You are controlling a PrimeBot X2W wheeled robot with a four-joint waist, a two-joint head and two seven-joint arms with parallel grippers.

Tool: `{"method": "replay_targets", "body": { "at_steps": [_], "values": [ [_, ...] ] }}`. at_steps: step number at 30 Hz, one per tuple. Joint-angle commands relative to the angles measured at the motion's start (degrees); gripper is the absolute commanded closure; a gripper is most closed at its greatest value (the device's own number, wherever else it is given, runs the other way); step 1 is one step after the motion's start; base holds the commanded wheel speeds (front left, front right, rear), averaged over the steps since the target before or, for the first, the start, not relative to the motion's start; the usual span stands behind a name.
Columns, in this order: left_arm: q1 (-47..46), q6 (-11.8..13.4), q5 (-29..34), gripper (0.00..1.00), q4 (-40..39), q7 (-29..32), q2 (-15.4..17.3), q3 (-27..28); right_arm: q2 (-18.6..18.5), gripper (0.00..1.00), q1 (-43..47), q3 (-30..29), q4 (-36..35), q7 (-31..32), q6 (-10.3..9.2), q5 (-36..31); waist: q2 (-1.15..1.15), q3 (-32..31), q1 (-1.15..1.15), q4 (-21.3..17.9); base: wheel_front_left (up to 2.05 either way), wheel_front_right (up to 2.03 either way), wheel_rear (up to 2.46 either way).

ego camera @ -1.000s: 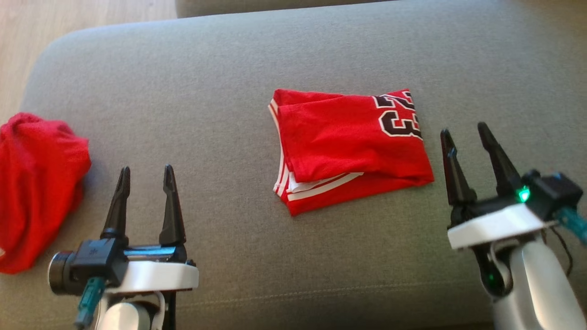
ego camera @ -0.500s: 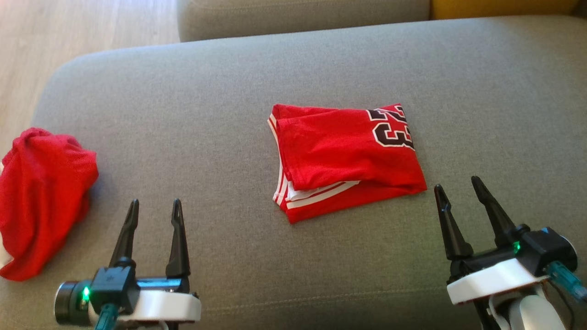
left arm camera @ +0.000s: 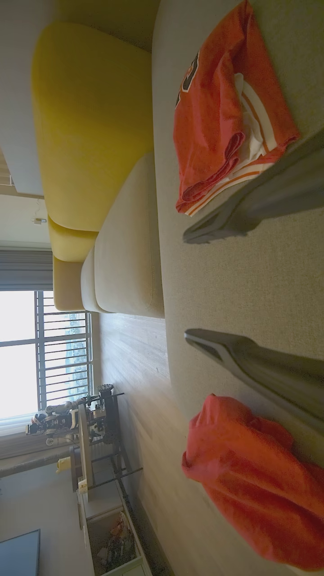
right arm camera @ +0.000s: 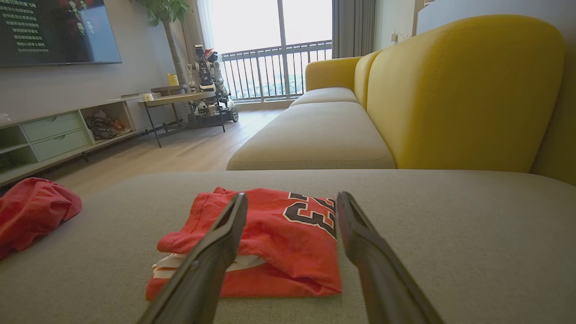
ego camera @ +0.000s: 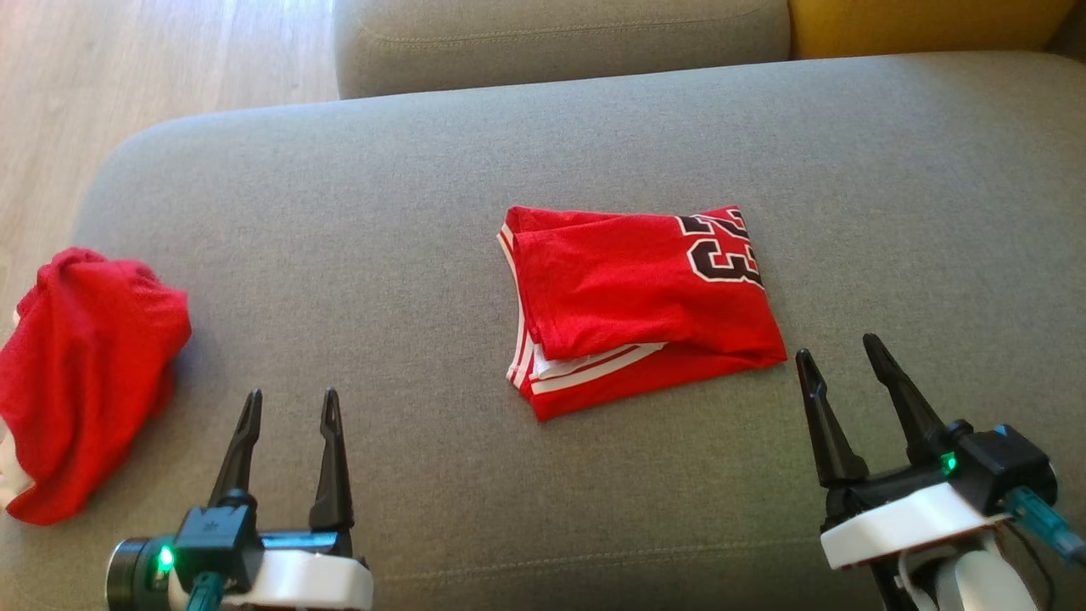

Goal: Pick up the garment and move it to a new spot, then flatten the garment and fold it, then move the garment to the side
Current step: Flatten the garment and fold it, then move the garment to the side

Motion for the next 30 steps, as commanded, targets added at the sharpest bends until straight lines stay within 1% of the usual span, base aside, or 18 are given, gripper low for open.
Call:
{"method": "replay_targets", "body": {
  "at_steps": [1, 14, 16, 18, 20, 21, 23, 27, 28, 30],
  "values": [
    [-1.1, -0.2, 0.8, 0.0, -1.6, -0.3, -0.1, 1.6, -0.2, 0.0, -1.3, 1.4, -1.7, -0.5, -0.02, 0.4, 0.0, 0.0, 0.0, 0.0, 0.0, 0.0, 0.0],
    [-1.0, 1.0, 0.2, 0.0, -0.7, -0.3, -0.1, 1.1, -0.2, 0.0, -2.1, 0.8, -0.6, -0.5, -0.02, 0.7, 0.0, 0.1, 0.0, 1.3, 0.0, 0.0, 0.0],
    [-1.2, 1.2, -0.1, 0.0, -0.3, -0.3, -0.1, 1.1, -0.2, 0.0, -2.5, 0.8, -0.1, -0.5, -0.02, 0.6, 0.0, 0.6, 0.0, 1.8, 0.0, 0.0, 0.0],
    [-1.5, 1.3, -0.3, 0.0, 0.2, -0.3, -0.1, 1.1, -0.2, 0.0, -3.3, 1.1, 1.5, -0.5, -0.02, 1.9, 0.0, 1.3, 0.0, 2.2, 0.0, 0.0, 0.0],
    [-1.9, 1.3, -0.5, 0.0, 0.8, -0.3, -0.1, 1.0, -0.2, 0.0, -4.8, 0.7, 4.5, -0.5, -0.02, 3.6, 0.0, 2.1, 0.0, 2.6, 0.0, 0.0, 0.0],
    [-1.9, 1.3, -0.5, 0.0, 0.8, -0.3, -0.1, 1.0, -0.2, 0.0, -4.8, 0.7, 4.5, -0.5, -0.02, 3.6, 0.0, 2.1, 0.0, 2.6, 0.0, 0.0, 0.0],
    [-2.4, 1.1, -0.7, 0.0, 1.3, -0.3, -0.1, 0.7, -0.2, 0.0, -7.3, 0.2, 8.4, -0.5, -0.02, 4.4, 0.0, 3.0, 0.0, 3.2, 0.0, 0.0, 0.0],
    [-3.9, 0.9, -1.2, 0.0, 2.2, -0.3, -0.1, -0.6, -0.2, 0.0, -14.0, -1.0, 18.4, -0.4, -0.02, 7.3, 0.0, 5.1, 0.0, 4.9, 0.0, 0.0, 0.0],
    [-4.3, 1.0, -1.3, 0.0, 2.4, -0.3, -0.1, -0.9, -0.2, 0.0, -16.0, -1.4, 21.2, 0.1, -0.02, 9.0, 0.0, 5.6, 0.0, 5.3, 0.0, 0.0, 0.0],
    [-4.9, 1.1, -1.6, 0.0, 2.5, -0.3, -0.1, -1.4, -0.2, 0.0, -20.1, -2.8, 25.6, 1.8, -0.02, 9.9, 0.0, 6.6, 0.0, 6.1, 0.0, 0.0, 0.0]
  ]
}}
